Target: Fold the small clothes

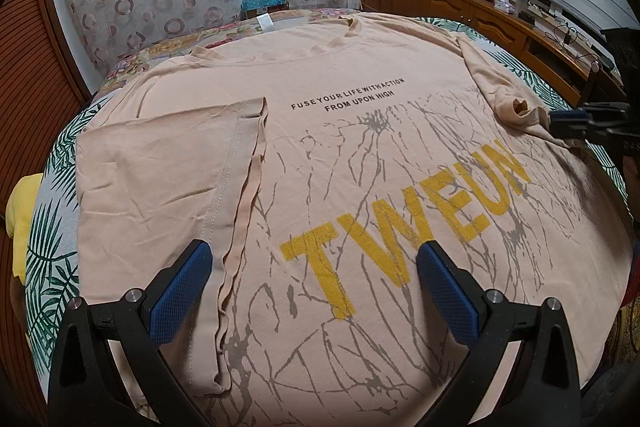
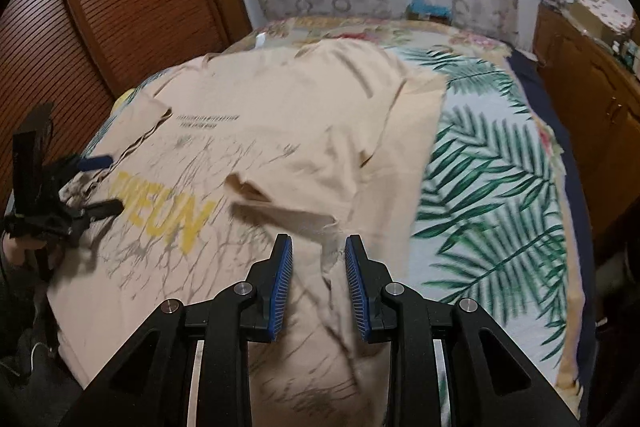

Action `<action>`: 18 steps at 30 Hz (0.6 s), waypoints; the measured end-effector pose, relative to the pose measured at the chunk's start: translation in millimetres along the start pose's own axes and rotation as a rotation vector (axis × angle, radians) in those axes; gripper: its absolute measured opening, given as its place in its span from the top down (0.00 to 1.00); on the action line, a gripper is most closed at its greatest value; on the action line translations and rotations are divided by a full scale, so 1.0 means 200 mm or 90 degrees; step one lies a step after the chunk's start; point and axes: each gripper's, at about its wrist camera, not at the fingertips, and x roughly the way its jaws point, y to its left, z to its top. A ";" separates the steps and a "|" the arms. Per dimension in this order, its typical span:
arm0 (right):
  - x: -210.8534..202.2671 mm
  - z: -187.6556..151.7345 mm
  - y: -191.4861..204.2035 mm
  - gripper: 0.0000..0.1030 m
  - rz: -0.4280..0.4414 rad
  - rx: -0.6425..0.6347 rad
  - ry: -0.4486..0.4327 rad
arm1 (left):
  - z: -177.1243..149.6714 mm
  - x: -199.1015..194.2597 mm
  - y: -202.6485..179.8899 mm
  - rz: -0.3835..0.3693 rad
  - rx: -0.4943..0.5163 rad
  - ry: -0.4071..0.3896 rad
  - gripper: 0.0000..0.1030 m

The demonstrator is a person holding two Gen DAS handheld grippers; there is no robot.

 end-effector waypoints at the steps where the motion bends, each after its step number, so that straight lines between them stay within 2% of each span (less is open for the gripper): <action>1: -0.01 0.00 0.02 0.72 0.010 -0.001 0.003 | 0.00 0.00 0.00 0.000 0.000 0.000 0.00; 4: -0.05 -0.01 0.07 0.72 0.029 -0.012 -0.001 | 0.00 0.00 0.00 0.000 0.000 0.000 0.00; 7: -0.10 -0.01 0.08 0.72 0.018 -0.022 -0.013 | 0.00 0.00 0.00 0.000 0.000 0.000 0.00; 12: -0.12 0.02 0.00 0.72 -0.049 -0.008 -0.045 | 0.00 0.00 0.00 0.000 0.000 0.000 0.00; 15: -0.08 0.03 -0.04 0.73 -0.078 -0.002 -0.032 | 0.00 0.00 0.00 0.000 0.000 0.000 0.00; 16: -0.06 0.03 -0.04 0.84 -0.079 -0.002 -0.023 | 0.00 0.00 0.00 0.000 0.000 0.000 0.00; 18: -0.02 0.02 -0.02 0.93 -0.085 -0.010 -0.009 | 0.00 0.00 0.00 0.000 0.000 0.000 0.00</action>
